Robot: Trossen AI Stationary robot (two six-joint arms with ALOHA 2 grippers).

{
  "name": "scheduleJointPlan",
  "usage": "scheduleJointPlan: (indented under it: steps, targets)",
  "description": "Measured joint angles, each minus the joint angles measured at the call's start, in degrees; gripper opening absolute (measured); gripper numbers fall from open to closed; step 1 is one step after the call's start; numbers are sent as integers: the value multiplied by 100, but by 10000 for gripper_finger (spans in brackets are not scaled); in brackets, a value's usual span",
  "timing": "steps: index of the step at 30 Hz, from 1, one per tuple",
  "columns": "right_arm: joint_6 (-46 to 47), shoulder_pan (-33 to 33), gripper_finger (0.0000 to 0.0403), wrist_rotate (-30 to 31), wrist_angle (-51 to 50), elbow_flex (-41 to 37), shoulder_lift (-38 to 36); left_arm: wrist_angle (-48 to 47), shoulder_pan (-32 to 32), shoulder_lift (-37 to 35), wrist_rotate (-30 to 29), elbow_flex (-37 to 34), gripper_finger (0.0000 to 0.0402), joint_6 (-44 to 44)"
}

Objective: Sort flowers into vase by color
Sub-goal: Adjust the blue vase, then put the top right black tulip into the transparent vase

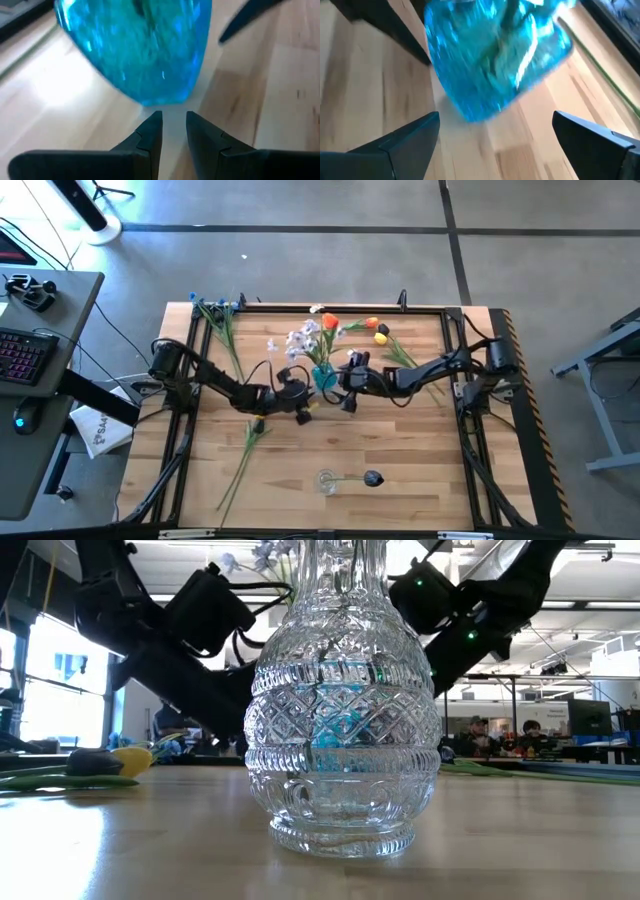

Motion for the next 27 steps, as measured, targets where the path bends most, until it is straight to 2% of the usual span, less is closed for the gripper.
scheduleJointPlan:
  steps: [8,21,24,27]
  targets:
    - [289,63,381,387,-1546,-2,-620,-637,-311,-4,-438,-2,76,-666]
    - [1132,61,317,357,-4900,-2,-2243,-770,-562,-17,-636,-2,76,-846]
    - [1125,43,309,259,-5042,-167,-2416,-862,-639,-89,-628,-4,76,-896]
    - [1124,-102,302,27,-4775,-581,-2563,-1134,-732,-259,-629,-6,76,-978]
